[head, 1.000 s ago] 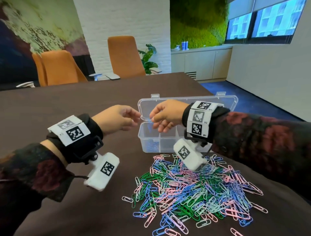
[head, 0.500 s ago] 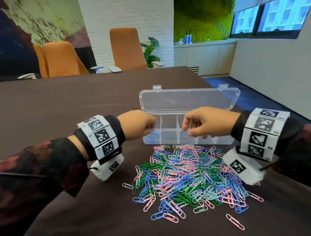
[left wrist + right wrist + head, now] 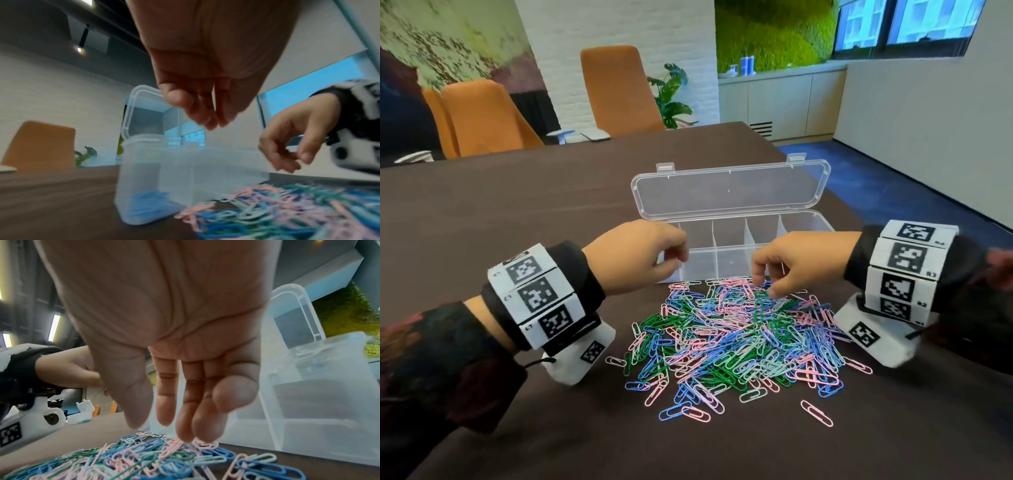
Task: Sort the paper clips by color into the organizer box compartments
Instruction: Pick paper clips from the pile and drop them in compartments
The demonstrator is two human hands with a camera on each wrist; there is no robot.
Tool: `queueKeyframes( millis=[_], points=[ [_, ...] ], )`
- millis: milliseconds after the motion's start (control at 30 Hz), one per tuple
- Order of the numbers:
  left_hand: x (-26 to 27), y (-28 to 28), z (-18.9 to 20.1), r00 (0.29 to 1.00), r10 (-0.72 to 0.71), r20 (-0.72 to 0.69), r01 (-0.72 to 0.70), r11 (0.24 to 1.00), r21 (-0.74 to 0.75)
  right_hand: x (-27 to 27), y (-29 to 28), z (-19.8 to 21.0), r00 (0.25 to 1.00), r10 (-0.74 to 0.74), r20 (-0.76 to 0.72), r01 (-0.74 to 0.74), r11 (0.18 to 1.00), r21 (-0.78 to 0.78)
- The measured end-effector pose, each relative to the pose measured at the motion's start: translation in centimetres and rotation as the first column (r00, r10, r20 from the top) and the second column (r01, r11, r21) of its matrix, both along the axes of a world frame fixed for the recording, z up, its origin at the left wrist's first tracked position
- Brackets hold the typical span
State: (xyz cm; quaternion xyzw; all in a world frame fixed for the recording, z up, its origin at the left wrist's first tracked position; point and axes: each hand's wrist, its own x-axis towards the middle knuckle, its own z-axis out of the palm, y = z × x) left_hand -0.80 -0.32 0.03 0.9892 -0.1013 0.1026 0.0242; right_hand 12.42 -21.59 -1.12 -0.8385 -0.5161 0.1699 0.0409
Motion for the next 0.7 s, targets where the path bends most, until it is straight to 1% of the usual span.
queueKeyframes(
  millis=[67, 133, 200, 233, 333, 433, 500, 567, 700],
  points=[
    [-0.3, -1.4, -0.2, 0.982, -0.071, -0.175, 0.065, 0.997, -0.036, -0.4, -0.3, -0.1, 1.000, 0.019, -0.005, -0.019, 1.000, -0.001],
    [-0.6, -3.0, -0.6, 0.934, -0.131, -0.334, 0.115, 0.991, -0.068, -0.9, -0.6, -0.4, 0.999, 0.037, 0.009, -0.037, 0.999, 0.022],
    [-0.9, -4.9, -1.1, 0.878, -0.175, -0.445, 0.156, 0.985, -0.080, -1.4, -1.0, -0.7, 0.999, 0.052, 0.014, -0.053, 0.998, 0.043],
    [-1.0, -5.9, -1.4, 0.857, -0.196, -0.477, 0.182, 0.980, -0.076, -1.6, -1.2, -0.9, 0.998, 0.060, 0.012, -0.060, 0.997, 0.044],
    [-1.2, -8.2, -2.1, 0.828, -0.224, -0.514, 0.257, 0.966, -0.007, -2.2, -1.9, -1.0, 0.996, 0.086, 0.011, -0.087, 0.996, 0.013],
    [-0.9, -9.4, -3.0, 0.827, -0.115, -0.551, 0.232, 0.961, 0.148, -2.8, -2.7, -1.0, 0.993, 0.114, 0.010, -0.114, 0.993, -0.038],
    [-0.4, -9.6, -3.2, 0.839, -0.064, -0.541, 0.201, 0.959, 0.199, -3.0, -3.3, -1.0, 0.993, 0.118, 0.018, -0.117, 0.991, -0.070],
    [0.0, -9.3, -3.0, 0.855, -0.066, -0.515, 0.176, 0.970, 0.168, -3.1, -3.6, -1.2, 0.992, 0.123, 0.037, -0.118, 0.987, -0.107],
    [0.3, -7.5, -2.4, 0.869, -0.104, -0.484, 0.102, 0.994, -0.030, -2.7, -4.2, -1.4, 0.989, 0.113, 0.097, -0.095, 0.981, -0.171]
  ],
)
